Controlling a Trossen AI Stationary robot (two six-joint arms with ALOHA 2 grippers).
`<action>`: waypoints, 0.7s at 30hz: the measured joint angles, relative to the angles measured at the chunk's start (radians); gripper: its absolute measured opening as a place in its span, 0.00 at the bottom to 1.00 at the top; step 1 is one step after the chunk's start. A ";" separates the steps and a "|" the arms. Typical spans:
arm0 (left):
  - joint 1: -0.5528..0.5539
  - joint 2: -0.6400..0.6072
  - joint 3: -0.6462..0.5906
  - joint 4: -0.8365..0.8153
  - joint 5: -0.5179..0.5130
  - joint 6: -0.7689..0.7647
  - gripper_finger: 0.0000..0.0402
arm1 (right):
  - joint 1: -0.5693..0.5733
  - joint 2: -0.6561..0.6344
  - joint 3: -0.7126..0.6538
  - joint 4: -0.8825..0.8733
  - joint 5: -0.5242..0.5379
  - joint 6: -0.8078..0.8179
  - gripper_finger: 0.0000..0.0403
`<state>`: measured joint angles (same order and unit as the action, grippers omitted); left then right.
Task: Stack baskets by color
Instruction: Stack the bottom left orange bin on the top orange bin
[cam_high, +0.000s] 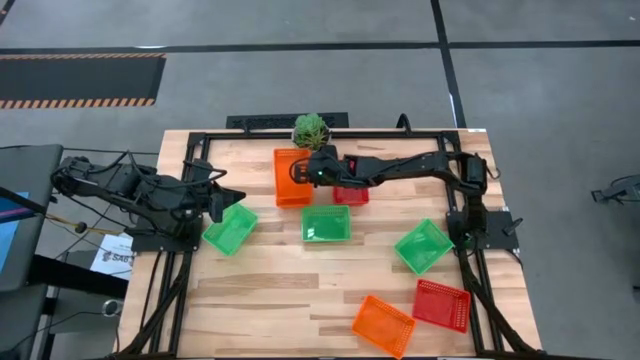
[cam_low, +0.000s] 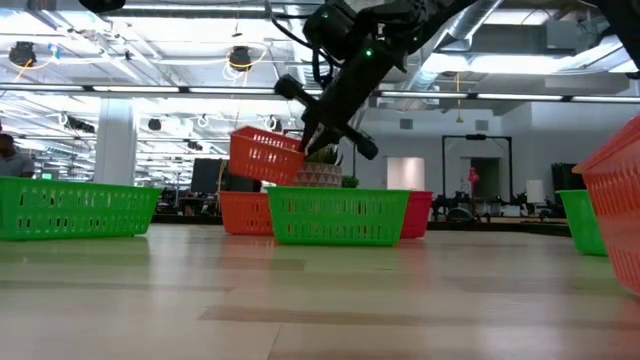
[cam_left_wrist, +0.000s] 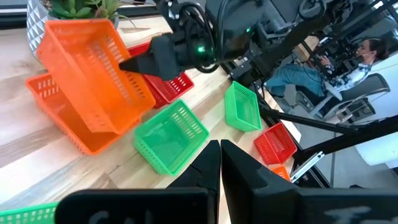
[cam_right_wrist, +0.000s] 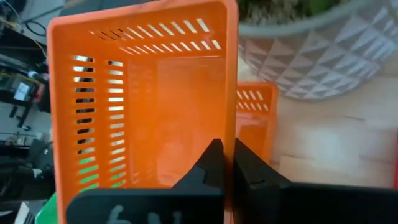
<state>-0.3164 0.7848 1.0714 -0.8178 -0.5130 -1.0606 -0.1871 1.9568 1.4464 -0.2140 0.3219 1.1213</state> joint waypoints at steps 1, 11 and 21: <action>0.000 0.000 0.000 0.000 0.000 0.000 0.00 | 0.001 0.009 0.000 0.001 -0.002 0.000 0.04; 0.000 0.000 0.000 -0.001 -0.001 -0.002 0.00 | 0.004 0.014 -0.001 -0.003 -0.013 -0.020 0.05; 0.000 0.000 0.000 -0.001 -0.004 -0.002 0.00 | 0.007 0.014 -0.001 -0.009 -0.018 -0.029 0.05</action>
<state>-0.3164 0.7846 1.0714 -0.8185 -0.5169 -1.0630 -0.1799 1.9709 1.4452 -0.2230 0.3040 1.0927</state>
